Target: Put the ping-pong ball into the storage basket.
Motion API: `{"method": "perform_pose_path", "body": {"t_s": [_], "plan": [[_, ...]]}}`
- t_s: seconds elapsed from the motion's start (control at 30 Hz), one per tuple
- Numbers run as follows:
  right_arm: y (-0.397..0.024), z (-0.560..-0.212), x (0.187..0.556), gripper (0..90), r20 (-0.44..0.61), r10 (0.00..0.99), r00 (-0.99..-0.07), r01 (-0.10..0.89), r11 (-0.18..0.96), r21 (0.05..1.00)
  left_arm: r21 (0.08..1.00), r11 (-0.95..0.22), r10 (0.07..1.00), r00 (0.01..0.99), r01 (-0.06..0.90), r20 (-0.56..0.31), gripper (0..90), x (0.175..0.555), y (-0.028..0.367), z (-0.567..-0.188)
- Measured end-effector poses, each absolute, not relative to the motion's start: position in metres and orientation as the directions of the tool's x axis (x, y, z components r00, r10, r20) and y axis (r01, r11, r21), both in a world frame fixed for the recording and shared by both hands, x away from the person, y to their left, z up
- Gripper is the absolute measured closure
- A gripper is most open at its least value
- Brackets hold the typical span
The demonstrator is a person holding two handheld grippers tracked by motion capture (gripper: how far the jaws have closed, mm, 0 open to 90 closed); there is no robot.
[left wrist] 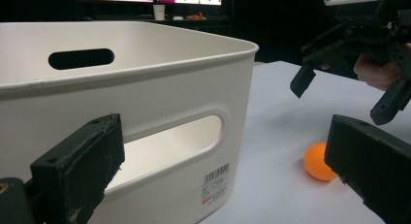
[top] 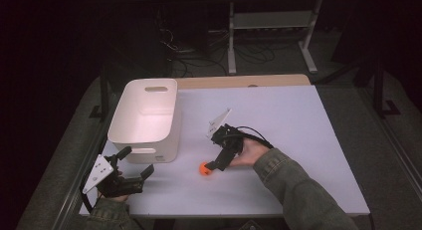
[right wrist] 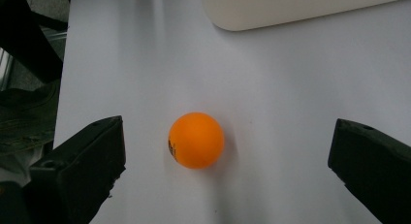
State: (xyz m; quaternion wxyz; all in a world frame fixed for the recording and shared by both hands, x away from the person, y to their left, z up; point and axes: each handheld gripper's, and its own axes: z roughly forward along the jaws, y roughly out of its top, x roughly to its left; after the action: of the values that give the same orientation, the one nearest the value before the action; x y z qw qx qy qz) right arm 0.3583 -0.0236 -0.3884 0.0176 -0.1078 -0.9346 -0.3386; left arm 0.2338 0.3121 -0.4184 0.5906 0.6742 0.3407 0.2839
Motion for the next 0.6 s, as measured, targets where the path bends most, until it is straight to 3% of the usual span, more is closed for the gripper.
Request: {"method": "perform_pose_path", "body": {"t_s": [0.6], "plan": [[-0.010,-0.399,0.360,0.0,0.118,0.167,-0.979,0.205,0.769,0.605,0.990,-0.080,0.791,0.612,0.119,-0.010,0.2,0.233,0.311,-0.418]]}}
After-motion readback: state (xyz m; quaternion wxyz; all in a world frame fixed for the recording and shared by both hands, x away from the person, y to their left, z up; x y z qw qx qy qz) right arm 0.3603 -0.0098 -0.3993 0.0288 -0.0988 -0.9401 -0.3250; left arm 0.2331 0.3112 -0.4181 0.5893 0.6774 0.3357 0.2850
